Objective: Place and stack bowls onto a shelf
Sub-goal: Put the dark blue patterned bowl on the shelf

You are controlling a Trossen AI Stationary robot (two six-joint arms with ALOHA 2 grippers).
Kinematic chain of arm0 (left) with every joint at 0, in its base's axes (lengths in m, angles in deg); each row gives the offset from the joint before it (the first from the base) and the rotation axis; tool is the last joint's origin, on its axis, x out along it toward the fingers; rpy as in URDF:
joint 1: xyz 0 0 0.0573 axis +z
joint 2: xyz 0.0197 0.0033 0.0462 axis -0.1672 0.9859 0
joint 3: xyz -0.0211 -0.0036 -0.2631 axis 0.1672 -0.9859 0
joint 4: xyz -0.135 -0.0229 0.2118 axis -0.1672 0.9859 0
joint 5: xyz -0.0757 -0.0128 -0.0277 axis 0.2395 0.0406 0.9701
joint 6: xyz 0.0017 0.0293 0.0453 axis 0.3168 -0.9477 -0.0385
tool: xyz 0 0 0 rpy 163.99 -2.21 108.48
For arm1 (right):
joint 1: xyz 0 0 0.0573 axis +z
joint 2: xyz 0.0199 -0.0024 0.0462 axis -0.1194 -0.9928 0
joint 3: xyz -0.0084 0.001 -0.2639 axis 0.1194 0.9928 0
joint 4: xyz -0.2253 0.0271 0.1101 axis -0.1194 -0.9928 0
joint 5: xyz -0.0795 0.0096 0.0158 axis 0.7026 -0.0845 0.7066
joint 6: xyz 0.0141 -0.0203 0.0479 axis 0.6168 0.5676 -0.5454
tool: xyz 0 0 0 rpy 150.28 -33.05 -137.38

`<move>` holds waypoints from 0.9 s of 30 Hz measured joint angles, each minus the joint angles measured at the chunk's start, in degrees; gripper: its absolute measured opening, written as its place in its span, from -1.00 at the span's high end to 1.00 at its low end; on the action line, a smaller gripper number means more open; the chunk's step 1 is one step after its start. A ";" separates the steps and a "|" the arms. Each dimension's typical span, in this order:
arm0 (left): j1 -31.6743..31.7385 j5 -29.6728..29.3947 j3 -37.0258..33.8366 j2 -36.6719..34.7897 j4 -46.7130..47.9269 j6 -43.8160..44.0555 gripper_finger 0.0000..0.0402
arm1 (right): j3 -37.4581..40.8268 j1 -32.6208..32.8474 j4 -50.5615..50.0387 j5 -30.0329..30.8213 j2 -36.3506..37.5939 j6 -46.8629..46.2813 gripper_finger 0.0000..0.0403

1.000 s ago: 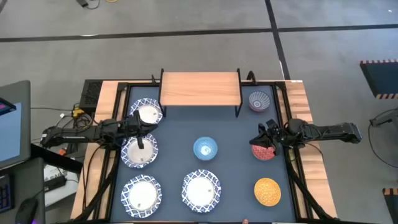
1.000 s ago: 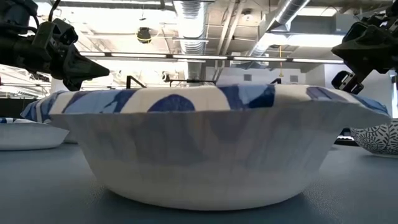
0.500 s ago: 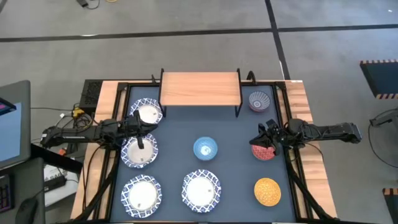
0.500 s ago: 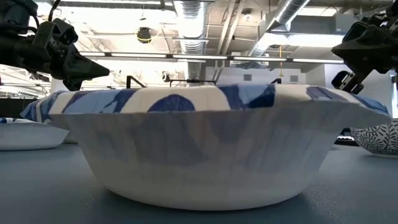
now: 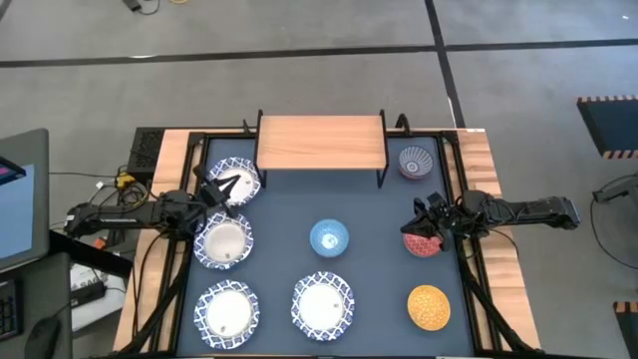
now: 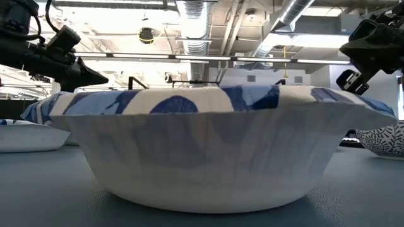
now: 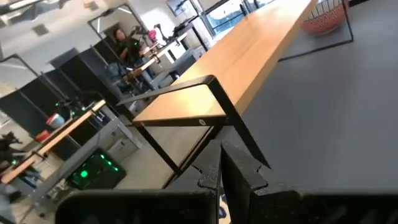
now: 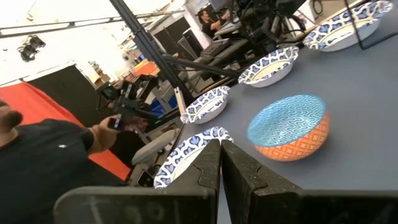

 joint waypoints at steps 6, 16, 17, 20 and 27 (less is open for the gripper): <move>0.00 -0.13 0.00 0.00 0.01 -9.64 1.00 | -0.02 0.00 -0.20 1.00 -0.02 3.87 0.80; -0.04 20.42 0.02 -0.05 -10.56 22.00 1.00 | 0.11 -0.09 4.18 6.17 -0.05 23.19 0.80; -0.04 21.46 0.02 -0.09 -12.13 26.88 1.00 | 0.11 -0.09 5.24 7.30 0.03 23.54 0.80; -0.02 21.74 0.26 0.00 -13.21 34.15 1.00 | 0.11 -0.16 6.33 12.09 -0.04 23.80 0.80; 0.07 17.58 0.44 0.01 -13.64 35.33 1.00 | 0.11 -3.15 0.81 21.07 -1.30 18.35 0.80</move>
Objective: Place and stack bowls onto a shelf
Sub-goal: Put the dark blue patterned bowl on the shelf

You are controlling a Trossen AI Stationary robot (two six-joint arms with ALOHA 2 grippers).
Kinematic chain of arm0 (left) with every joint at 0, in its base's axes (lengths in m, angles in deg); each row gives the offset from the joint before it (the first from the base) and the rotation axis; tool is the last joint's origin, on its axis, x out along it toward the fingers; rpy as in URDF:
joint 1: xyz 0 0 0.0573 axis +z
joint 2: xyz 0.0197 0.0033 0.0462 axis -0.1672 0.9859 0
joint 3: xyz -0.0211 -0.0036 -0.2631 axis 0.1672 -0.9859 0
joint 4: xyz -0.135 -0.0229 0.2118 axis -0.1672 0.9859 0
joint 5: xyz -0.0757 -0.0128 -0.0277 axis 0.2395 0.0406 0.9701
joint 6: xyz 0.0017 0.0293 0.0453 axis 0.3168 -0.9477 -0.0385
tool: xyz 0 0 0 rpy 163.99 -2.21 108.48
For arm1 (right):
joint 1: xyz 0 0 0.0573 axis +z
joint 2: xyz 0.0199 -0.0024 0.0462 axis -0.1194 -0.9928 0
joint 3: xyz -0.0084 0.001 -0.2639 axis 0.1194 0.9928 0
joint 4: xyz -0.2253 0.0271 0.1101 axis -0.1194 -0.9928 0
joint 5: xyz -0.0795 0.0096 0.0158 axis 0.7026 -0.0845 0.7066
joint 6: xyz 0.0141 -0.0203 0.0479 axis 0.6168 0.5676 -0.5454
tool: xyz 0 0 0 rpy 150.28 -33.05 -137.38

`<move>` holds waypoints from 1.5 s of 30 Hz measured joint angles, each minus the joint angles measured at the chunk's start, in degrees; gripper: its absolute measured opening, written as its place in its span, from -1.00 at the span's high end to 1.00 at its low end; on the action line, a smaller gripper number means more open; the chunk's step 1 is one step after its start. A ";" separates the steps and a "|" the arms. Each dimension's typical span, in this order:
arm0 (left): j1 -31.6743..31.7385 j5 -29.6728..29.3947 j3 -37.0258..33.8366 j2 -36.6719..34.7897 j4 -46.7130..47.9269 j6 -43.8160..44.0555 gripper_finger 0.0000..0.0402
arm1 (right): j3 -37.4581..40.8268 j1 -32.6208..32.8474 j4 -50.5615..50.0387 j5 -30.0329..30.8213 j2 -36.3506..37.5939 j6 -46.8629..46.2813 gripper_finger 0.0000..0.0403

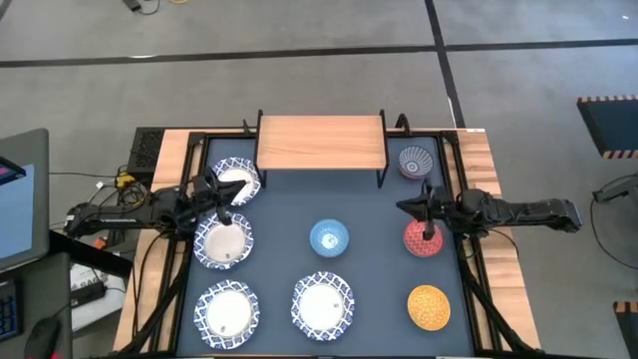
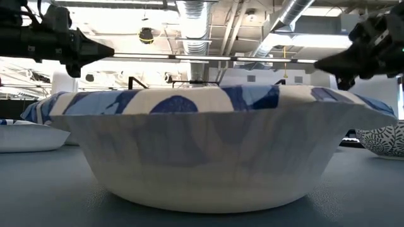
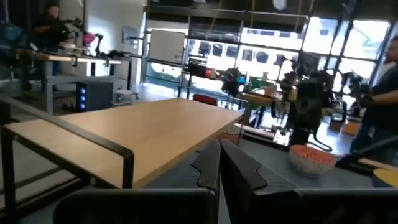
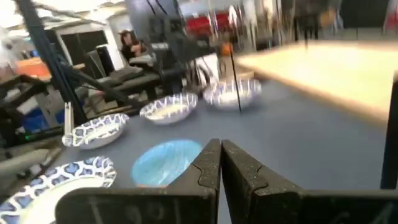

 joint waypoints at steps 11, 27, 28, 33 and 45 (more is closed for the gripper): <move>2.31 1.90 0.58 8.77 -2.20 -0.73 0.98 | -11.19 -16.38 -8.38 18.21 -11.97 -20.01 0.80; 5.90 1.71 8.70 28.09 -2.22 -4.33 0.42 | -38.71 -48.35 -44.88 5.81 -48.69 -19.75 0.35; 5.90 0.80 8.72 28.57 -2.27 -4.13 0.41 | -39.18 -49.15 -44.62 5.48 -50.21 -19.68 0.29; 5.90 -2.49 8.72 29.74 -2.20 -3.54 0.41 | -40.14 -50.88 -44.87 4.98 -53.37 -17.72 0.04; 5.88 -2.30 8.38 29.74 -1.32 -1.71 0.41 | -38.36 -54.02 -48.69 4.35 -57.46 -17.56 -0.11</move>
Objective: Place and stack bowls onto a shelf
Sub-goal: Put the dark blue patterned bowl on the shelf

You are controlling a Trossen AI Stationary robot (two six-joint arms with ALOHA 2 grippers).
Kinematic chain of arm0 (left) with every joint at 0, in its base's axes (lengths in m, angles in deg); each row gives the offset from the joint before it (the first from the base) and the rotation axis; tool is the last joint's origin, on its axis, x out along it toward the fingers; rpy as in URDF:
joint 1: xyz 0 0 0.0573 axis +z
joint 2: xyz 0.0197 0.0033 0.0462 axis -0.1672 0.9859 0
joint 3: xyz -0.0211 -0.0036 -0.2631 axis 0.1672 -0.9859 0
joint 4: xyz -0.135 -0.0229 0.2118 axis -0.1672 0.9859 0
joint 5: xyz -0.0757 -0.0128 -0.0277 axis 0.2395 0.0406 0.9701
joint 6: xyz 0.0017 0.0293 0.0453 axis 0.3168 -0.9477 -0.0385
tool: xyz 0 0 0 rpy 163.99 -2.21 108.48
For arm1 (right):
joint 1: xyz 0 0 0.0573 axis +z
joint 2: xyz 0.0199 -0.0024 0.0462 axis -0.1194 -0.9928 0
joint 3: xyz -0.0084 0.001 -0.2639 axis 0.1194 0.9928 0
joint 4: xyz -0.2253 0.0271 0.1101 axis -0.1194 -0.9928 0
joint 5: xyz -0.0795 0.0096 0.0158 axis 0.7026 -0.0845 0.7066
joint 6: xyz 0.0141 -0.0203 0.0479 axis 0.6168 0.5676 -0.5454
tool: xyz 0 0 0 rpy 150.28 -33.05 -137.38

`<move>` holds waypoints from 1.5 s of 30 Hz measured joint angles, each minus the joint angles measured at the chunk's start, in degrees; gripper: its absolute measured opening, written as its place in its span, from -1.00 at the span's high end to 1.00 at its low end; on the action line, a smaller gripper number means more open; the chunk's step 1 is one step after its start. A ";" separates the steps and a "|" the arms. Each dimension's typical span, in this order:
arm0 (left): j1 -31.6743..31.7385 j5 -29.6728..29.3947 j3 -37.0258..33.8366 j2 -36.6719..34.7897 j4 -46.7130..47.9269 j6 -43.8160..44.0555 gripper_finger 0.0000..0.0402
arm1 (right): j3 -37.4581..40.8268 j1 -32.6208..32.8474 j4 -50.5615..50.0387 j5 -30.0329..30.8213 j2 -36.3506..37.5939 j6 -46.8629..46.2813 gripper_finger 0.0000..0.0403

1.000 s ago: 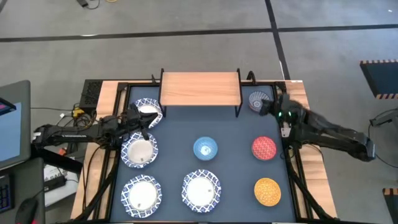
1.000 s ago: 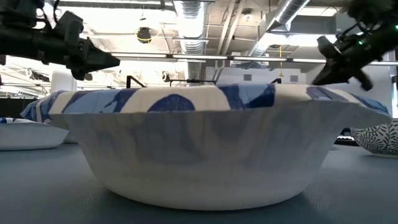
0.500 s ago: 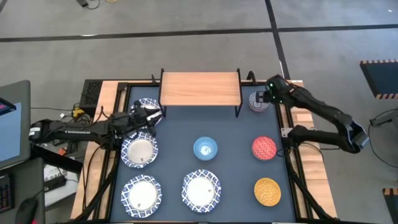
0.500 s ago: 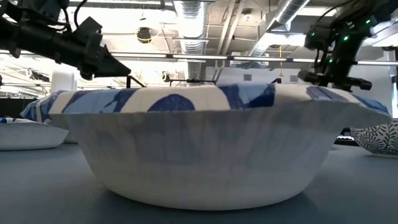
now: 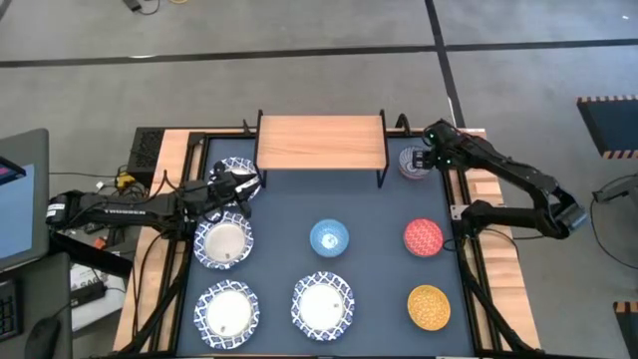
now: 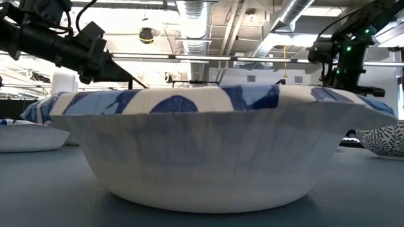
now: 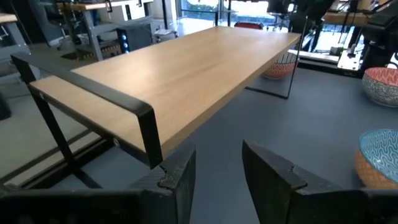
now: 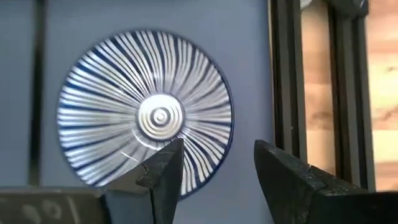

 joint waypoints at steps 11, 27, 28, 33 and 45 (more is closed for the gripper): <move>-0.04 1.08 -0.03 0.00 -0.44 -1.67 0.41 | 0.00 0.02 4.07 -0.11 -11.09 0.34 -0.10; -0.04 -0.34 1.21 0.28 -0.90 -2.67 0.41 | 0.09 0.17 3.80 0.07 -9.02 2.19 0.80; -0.04 -0.01 1.84 0.45 -0.94 -3.29 0.41 | 0.17 0.38 2.74 0.16 -7.23 2.37 0.80; 0.08 1.35 7.27 3.98 2.29 -6.13 0.41 | -2.70 2.97 -1.30 8.13 2.63 0.74 0.80; 4.30 4.42 34.24 26.76 12.34 -14.05 0.27 | -7.34 26.55 17.11 22.93 16.55 12.20 0.80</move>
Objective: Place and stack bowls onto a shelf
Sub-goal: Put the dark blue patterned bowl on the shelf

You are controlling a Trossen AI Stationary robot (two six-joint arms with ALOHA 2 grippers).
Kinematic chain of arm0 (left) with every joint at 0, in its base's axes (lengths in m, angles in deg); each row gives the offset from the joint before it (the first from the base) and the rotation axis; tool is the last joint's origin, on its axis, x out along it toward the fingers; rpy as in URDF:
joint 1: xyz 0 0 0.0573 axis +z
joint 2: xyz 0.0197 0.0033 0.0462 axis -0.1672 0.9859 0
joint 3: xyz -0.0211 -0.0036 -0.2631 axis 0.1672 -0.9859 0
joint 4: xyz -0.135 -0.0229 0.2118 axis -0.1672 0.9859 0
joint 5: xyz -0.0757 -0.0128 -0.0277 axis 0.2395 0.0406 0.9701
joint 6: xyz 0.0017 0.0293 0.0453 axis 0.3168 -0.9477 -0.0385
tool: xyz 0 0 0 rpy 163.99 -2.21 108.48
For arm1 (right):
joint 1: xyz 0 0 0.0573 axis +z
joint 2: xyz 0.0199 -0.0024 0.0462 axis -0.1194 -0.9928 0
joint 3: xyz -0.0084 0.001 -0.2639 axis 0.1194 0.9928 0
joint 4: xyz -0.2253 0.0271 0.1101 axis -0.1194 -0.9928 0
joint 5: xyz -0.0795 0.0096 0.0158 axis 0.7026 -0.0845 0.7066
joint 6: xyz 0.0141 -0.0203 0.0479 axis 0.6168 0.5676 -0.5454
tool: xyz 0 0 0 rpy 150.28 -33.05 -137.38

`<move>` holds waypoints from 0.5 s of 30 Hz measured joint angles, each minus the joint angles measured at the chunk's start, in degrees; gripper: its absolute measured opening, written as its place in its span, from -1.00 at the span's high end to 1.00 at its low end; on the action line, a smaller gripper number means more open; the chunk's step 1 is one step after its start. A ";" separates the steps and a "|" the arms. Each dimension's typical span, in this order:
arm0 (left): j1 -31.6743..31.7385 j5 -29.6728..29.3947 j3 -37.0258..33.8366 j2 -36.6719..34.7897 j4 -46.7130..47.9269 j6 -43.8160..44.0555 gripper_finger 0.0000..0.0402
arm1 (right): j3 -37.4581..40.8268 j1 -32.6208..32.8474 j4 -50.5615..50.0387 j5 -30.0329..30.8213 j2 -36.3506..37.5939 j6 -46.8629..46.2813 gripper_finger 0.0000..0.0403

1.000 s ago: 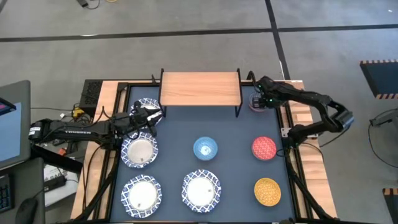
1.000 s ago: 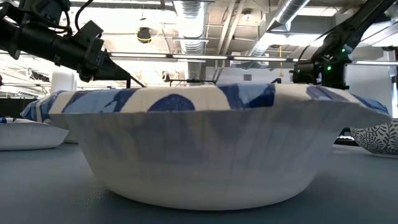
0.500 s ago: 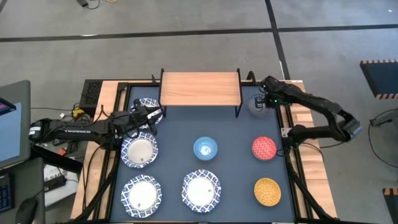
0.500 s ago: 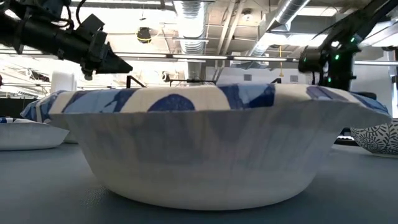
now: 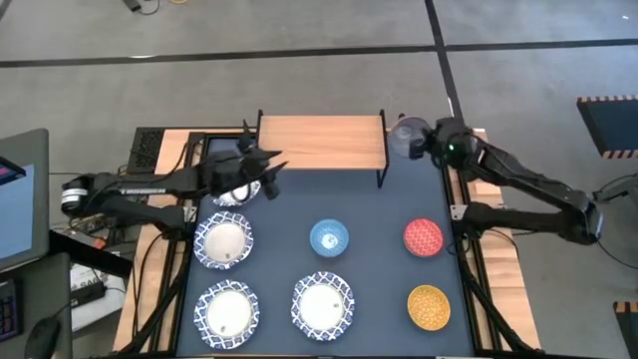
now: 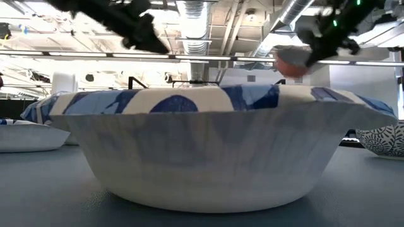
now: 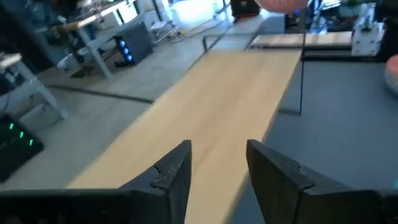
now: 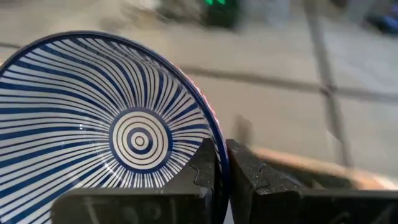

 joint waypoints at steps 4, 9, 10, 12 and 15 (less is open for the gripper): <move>0.33 4.31 8.72 6.38 -0.05 -3.91 0.15 | 0.00 8.43 10.04 1.71 -2.41 6.99 0.80; 0.07 5.04 17.65 13.87 0.00 -8.74 0.08 | 0.01 14.32 18.95 10.41 -8.88 10.31 0.80; 0.05 4.96 19.30 15.59 -0.04 -9.51 0.08 | 0.02 14.88 21.18 12.13 -10.64 10.81 0.80; 0.05 4.61 22.01 18.79 -0.35 -10.68 0.08 | 0.00 15.58 25.79 13.89 -14.10 11.75 0.80; 0.05 4.07 25.61 23.61 -0.27 -13.10 0.08 | 0.02 16.14 33.00 16.40 -19.22 14.24 0.80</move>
